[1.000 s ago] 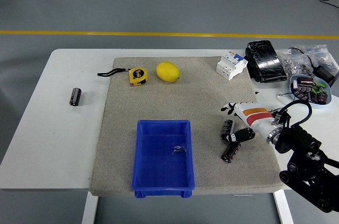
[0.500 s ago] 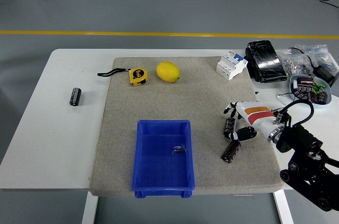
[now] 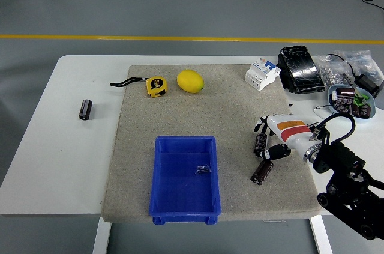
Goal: Pick up the battery,place it into the box
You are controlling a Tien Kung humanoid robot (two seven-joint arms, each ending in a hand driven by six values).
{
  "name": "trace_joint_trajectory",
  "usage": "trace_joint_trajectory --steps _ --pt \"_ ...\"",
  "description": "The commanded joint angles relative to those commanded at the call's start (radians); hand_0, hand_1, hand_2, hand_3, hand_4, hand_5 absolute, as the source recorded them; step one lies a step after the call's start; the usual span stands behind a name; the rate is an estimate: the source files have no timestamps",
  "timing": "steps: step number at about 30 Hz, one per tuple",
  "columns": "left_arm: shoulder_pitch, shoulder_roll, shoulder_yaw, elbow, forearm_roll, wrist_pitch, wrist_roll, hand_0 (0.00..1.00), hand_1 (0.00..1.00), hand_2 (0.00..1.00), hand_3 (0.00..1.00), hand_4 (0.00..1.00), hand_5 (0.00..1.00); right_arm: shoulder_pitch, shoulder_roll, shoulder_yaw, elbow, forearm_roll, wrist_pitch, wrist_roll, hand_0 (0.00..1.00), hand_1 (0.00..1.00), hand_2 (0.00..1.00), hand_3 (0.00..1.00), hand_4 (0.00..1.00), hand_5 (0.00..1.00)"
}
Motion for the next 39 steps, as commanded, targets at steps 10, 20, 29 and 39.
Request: trace_joint_trajectory --steps 10,20,29,39 --pt "0.000 -0.001 -0.004 0.000 0.005 -0.001 0.000 0.682 0.651 0.682 0.614 0.619 0.668 0.001 0.002 -0.006 0.004 -0.009 -0.010 -0.002 0.234 0.436 0.500 0.508 0.920 0.089" --pt "0.004 0.002 -0.011 0.001 0.016 -0.007 0.002 0.682 0.647 0.681 0.615 0.619 0.668 0.001 -0.002 -0.002 0.017 -0.007 -0.012 -0.007 0.224 0.429 0.492 0.501 0.885 0.082" --pt "0.011 0.002 -0.022 0.002 0.030 -0.009 0.006 0.683 0.648 0.682 0.615 0.618 0.668 -0.005 -0.018 0.021 0.117 -0.095 0.003 -0.039 0.230 0.430 0.492 0.497 0.874 0.075" --pt "0.011 0.009 -0.039 0.002 0.058 -0.014 0.012 0.683 0.646 0.682 0.615 0.619 0.668 0.014 -0.049 0.003 0.447 -0.205 0.062 -0.154 0.228 0.425 0.490 0.496 0.846 0.060"
